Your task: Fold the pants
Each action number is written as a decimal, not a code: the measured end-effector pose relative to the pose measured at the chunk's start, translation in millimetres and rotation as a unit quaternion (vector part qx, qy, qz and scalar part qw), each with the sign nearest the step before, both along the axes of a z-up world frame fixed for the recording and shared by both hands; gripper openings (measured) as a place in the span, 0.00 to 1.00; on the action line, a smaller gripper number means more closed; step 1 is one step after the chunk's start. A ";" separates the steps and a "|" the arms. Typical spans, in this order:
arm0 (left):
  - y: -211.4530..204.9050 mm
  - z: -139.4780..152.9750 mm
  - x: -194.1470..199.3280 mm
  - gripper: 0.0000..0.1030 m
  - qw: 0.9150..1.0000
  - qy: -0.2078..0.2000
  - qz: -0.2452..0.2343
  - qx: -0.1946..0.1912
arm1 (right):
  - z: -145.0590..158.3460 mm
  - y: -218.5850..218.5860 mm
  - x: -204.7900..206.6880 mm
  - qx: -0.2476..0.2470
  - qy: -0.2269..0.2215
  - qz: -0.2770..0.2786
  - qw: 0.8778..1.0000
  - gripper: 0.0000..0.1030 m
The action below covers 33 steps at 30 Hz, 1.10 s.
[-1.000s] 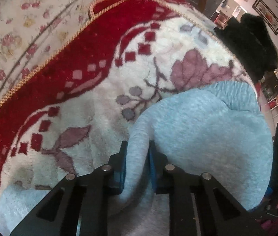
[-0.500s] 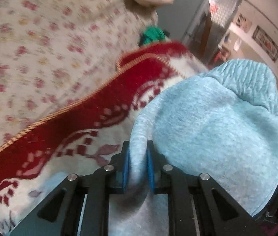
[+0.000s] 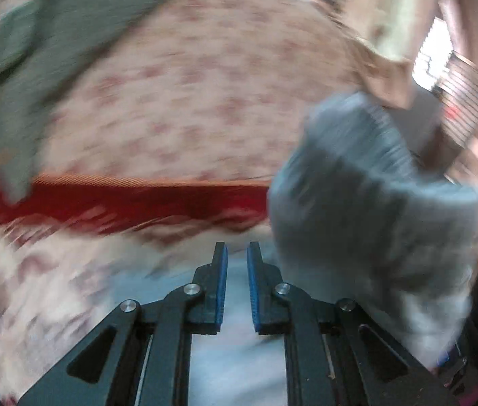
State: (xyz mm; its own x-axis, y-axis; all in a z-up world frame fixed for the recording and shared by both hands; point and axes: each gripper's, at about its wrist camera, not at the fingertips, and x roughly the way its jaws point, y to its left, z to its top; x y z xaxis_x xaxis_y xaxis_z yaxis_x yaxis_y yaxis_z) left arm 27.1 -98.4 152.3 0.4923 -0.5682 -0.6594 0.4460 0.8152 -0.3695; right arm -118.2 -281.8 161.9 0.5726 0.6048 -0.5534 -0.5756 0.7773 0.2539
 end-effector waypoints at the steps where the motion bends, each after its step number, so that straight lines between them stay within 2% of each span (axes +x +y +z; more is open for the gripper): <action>1: 22.9 -5.5 -2.5 0.11 1.000 0.007 0.030 0.006 | -11.1 20.9 1.9 -0.021 0.002 0.016 1.000 0.29; 3: 70.6 -18.5 -9.7 0.13 0.996 0.030 0.086 0.006 | -35.1 54.8 7.6 -0.062 0.011 0.039 0.997 0.29; 5: 101.1 -24.8 -19.4 0.19 0.992 0.041 0.120 0.001 | -60.0 77.2 11.9 -0.086 0.025 0.046 0.995 0.32; 6: 114.7 -26.2 -27.9 0.28 0.990 0.038 0.133 -0.001 | -67.7 82.9 13.8 -0.087 0.031 0.046 0.995 0.33; 7: 122.5 -24.7 -35.6 0.37 0.990 0.034 0.138 -0.002 | -73.7 84.8 12.9 -0.081 0.037 0.047 0.995 0.35; 9: 127.3 -16.4 -49.8 0.45 0.990 0.014 0.142 0.002 | -71.9 79.3 7.4 -0.035 0.054 0.060 0.996 0.41; 10: 125.6 -10.6 -56.4 0.48 0.990 0.005 0.141 0.004 | -67.8 76.6 5.6 -0.010 0.062 0.068 0.996 0.55; 11: 122.1 -5.3 -61.3 0.49 0.991 -0.003 0.137 0.005 | -63.6 73.6 3.0 0.004 0.065 0.071 0.995 0.67; 12: 117.3 -0.6 -65.9 0.51 0.991 -0.008 0.132 0.004 | -58.6 67.7 -0.6 0.020 0.073 0.073 0.994 0.68; 14: 98.8 12.0 -78.0 0.54 0.993 -0.027 0.111 -0.001 | -51.8 58.8 -5.2 0.037 0.077 0.071 0.994 0.68; 17: 68.2 27.3 -89.7 0.67 0.996 -0.050 0.071 -0.001 | -37.7 26.3 -15.3 0.082 0.084 0.054 0.992 0.68; 18: 53.8 32.5 -94.6 0.70 0.997 -0.058 0.054 -0.002 | -32.4 18.5 -20.0 0.083 0.081 0.043 0.992 0.68; 21: 13.8 39.0 -102.0 0.72 0.997 -0.071 0.010 0.004 | -23.6 -13.5 -23.8 0.065 0.056 -0.012 0.996 0.69; 23: -9.3 35.9 -103.5 0.72 0.997 -0.073 -0.004 0.018 | -20.7 -33.2 -17.4 0.056 0.055 -0.052 0.996 0.70; 26: -38.1 20.4 -102.9 0.72 0.996 -0.072 -0.013 0.059 | -25.0 -57.4 -1.3 0.041 0.065 -0.114 0.990 0.72; 31: -44.9 -2.1 -106.0 0.72 0.993 -0.062 0.000 0.097 | -30.0 -72.7 11.0 0.037 0.090 -0.145 0.985 0.72; 33: -35.1 -8.5 -106.7 0.72 0.994 -0.055 0.008 0.096 | -30.7 -71.5 15.4 0.039 0.093 -0.145 0.984 0.72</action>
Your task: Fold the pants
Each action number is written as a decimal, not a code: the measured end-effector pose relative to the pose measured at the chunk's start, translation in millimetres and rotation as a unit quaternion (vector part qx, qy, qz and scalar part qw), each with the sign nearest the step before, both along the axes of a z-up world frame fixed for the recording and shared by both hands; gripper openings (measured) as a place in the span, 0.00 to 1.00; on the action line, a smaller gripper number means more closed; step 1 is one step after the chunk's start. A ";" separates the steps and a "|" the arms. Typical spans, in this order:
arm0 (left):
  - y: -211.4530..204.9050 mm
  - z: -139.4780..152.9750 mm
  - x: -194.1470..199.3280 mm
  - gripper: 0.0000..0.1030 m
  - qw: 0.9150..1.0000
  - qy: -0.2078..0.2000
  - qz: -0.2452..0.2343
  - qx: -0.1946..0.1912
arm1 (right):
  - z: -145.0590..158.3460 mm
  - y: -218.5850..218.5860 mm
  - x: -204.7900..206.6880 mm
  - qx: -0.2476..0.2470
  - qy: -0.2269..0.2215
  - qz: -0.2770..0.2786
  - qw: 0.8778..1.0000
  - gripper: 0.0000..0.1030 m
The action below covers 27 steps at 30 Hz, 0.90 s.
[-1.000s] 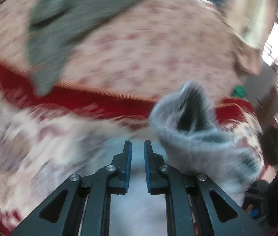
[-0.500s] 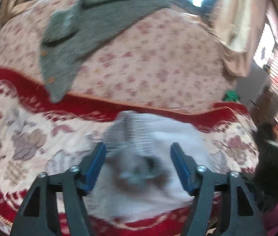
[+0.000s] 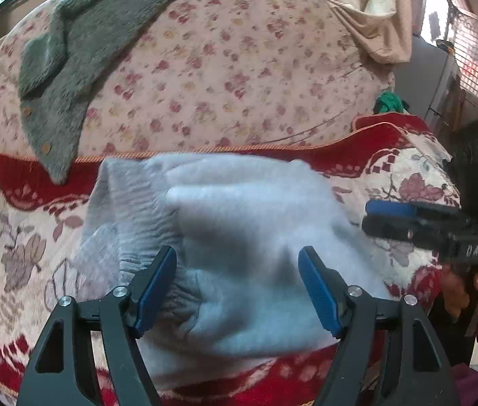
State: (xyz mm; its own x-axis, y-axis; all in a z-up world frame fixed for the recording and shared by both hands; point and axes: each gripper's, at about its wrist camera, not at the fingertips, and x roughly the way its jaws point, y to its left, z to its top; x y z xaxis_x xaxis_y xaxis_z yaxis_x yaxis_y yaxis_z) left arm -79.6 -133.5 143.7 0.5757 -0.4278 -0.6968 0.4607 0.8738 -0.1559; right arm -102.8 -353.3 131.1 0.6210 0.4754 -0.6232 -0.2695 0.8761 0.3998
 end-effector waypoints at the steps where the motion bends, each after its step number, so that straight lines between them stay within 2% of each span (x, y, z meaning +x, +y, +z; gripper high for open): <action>1: 4.7 -2.4 0.1 0.72 1.000 0.005 0.004 -0.004 | -0.2 2.4 1.7 -0.003 -0.002 0.001 1.000 0.72; 12: 32.4 -33.6 -8.0 0.72 0.998 0.027 0.037 -0.036 | -5.5 51.1 30.1 -0.066 -0.009 0.019 0.998 0.75; 20: 31.7 -35.6 -6.1 0.73 0.997 0.026 0.054 -0.053 | -22.0 73.2 32.7 -0.123 -0.025 0.019 0.992 0.86; 27: 25.1 -31.7 -9.0 0.81 0.995 0.021 0.084 -0.049 | -16.8 70.0 27.0 -0.124 -0.022 0.020 0.992 0.87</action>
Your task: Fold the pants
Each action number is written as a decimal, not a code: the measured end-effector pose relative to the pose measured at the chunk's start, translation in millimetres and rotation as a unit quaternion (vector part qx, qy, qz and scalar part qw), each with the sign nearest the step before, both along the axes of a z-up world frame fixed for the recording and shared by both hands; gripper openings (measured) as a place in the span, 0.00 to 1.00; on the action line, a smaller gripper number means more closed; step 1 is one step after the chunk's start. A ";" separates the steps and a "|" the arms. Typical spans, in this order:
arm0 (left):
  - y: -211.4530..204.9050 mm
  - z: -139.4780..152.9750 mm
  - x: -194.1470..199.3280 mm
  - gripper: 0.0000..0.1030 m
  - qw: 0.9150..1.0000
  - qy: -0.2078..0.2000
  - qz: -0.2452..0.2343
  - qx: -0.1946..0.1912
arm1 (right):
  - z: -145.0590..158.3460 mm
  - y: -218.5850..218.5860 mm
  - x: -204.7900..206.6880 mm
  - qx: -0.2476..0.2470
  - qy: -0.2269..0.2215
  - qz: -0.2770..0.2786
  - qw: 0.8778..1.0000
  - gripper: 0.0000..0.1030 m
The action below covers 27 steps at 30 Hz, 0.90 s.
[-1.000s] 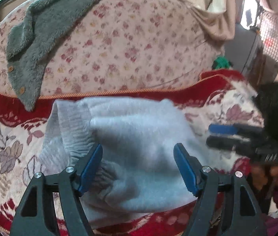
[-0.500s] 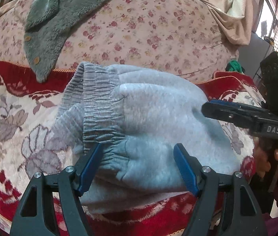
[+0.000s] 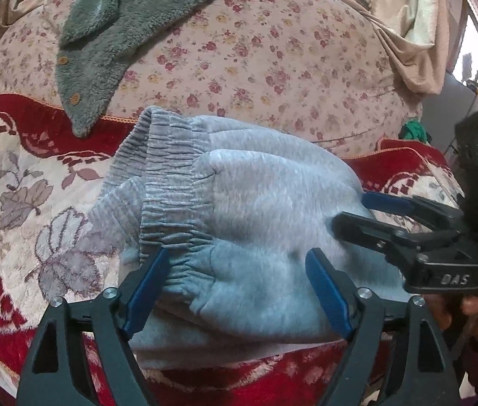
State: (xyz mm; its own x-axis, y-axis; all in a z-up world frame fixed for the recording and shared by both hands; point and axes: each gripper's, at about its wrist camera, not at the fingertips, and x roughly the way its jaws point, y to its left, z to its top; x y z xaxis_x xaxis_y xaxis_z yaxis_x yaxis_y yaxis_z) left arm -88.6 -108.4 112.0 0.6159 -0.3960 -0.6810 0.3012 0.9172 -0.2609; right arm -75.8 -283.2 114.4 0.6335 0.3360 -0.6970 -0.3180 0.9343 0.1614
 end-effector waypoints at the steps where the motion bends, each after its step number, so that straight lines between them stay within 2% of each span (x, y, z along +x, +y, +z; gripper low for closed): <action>1: -0.3 2.0 -0.7 0.82 1.000 -0.001 0.007 0.000 | 1.6 -3.6 -2.4 0.002 0.001 -0.004 1.000 0.88; 6: 0.6 11.2 -2.9 0.86 0.999 -0.003 0.039 0.007 | 3.8 -23.5 -9.9 0.022 0.014 -0.026 0.999 0.88; 12: 1.9 19.1 -5.1 0.86 0.998 -0.011 0.061 0.024 | 10.0 -37.4 -19.5 0.034 0.016 -0.034 0.999 0.88; 19: -4.7 28.0 -11.5 0.87 0.995 -0.029 0.078 0.053 | 16.7 -37.0 -31.3 0.023 -0.001 -0.040 0.999 0.90; 22: -4.3 28.7 -12.6 0.87 0.995 -0.028 0.079 0.052 | 11.4 -46.6 -31.7 0.052 0.010 -0.041 0.998 0.91; 24: -1.0 27.6 -12.5 0.87 0.995 -0.025 0.081 0.049 | 2.0 -56.6 -29.3 0.084 0.037 -0.038 0.995 0.93; 26: 8.0 26.0 -10.0 0.90 0.997 -0.017 0.077 0.028 | -7.8 -66.3 -27.2 0.113 0.057 -0.039 0.991 0.97; 27: 15.2 24.5 -8.1 0.96 0.997 -0.009 0.076 0.008 | -13.2 -71.8 -26.1 0.129 0.069 -0.043 0.988 0.98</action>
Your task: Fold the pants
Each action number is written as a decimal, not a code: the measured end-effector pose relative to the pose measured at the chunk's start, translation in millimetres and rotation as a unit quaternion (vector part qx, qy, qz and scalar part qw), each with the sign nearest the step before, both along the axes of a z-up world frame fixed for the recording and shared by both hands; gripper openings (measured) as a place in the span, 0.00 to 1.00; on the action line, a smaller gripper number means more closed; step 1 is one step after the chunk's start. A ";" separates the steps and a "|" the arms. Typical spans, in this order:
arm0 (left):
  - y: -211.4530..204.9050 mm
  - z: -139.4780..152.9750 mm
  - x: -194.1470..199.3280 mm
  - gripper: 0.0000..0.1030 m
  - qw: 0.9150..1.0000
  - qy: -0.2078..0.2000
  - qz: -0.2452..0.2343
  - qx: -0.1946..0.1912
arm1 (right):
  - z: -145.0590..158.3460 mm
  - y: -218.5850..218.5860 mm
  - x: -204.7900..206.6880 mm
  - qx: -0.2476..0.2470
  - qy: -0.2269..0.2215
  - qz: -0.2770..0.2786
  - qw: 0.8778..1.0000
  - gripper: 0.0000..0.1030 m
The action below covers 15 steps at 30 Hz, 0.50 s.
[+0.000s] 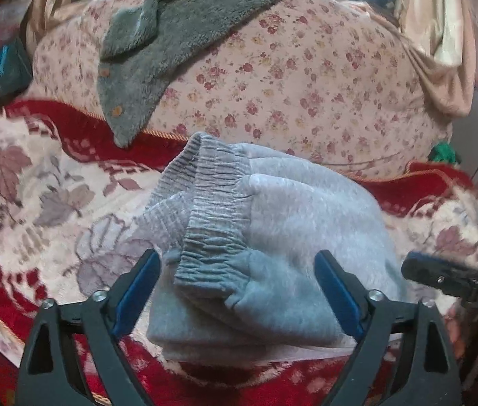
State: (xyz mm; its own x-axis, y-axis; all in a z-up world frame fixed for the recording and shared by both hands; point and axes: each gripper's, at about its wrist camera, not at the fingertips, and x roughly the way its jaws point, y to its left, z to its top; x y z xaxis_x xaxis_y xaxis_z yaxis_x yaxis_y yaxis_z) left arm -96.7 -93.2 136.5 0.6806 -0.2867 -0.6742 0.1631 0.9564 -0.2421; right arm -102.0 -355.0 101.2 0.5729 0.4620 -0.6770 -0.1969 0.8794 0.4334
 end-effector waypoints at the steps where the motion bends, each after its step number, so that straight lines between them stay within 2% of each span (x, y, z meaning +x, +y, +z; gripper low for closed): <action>1: 7.4 -1.8 2.2 0.99 1.000 0.007 -0.001 -0.021 | -3.9 -3.7 0.3 0.011 0.007 -0.003 1.000 0.99; 4: 30.2 -11.6 10.6 1.00 0.996 0.038 -0.006 -0.086 | -21.0 -20.4 5.4 0.066 0.043 -0.015 0.997 1.00; 8: 56.0 -30.0 21.2 1.00 0.989 0.070 0.009 -0.133 | -44.8 -36.6 14.9 0.122 0.084 -0.029 0.989 1.00; 12: 80.4 -48.9 32.2 1.00 0.975 0.096 0.021 -0.201 | -61.0 -41.9 20.7 0.167 0.104 -0.024 0.980 1.00; 15: 84.2 -56.0 37.2 1.00 0.970 0.102 0.022 -0.217 | -67.1 -41.0 25.1 0.192 0.108 -0.015 0.975 1.00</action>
